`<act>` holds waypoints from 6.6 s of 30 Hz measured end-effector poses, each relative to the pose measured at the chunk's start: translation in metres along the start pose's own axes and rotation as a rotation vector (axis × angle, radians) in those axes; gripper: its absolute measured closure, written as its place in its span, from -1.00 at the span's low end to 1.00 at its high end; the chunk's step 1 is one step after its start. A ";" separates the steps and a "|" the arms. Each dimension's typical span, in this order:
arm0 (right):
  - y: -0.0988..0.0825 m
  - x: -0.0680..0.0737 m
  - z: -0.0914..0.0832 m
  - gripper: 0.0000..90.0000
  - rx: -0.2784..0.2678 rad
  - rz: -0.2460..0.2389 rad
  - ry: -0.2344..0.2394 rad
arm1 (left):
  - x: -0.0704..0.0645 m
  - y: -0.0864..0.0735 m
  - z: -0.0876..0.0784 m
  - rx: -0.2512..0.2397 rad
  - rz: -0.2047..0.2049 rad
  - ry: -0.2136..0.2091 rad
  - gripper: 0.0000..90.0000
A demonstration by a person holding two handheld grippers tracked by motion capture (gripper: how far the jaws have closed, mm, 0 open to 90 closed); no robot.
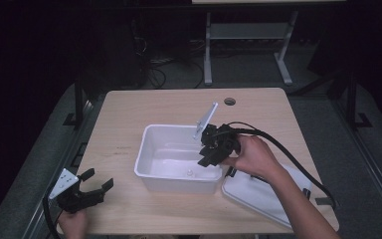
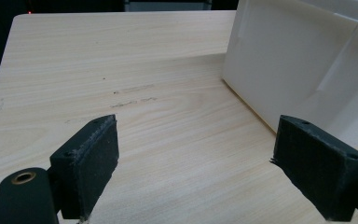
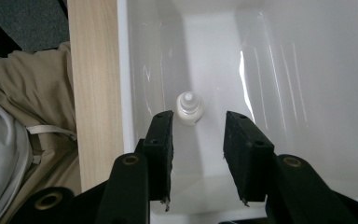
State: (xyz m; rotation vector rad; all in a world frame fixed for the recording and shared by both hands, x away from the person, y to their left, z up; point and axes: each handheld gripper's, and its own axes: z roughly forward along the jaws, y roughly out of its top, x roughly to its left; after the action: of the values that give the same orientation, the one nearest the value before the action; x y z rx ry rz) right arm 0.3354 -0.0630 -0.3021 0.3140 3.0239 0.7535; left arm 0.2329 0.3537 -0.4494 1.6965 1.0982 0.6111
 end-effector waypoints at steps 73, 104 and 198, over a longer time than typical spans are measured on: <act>-0.178 0.006 -0.022 0.24 -0.014 0.308 -0.122 | -0.003 -0.001 0.002 0.018 0.016 0.011 -0.71; -0.203 0.004 -0.001 0.56 0.032 0.343 -0.169 | -0.003 -0.001 0.002 0.020 0.012 0.010 -0.71; -0.154 0.012 -0.121 0.88 0.013 0.196 -0.204 | -0.005 -0.001 0.005 0.026 0.015 0.006 -0.71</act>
State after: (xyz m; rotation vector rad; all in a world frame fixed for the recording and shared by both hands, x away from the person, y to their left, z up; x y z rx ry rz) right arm 0.2872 -0.2500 -0.2663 0.6522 2.8346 0.6654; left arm 0.2342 0.3466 -0.4518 1.7275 1.1023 0.6144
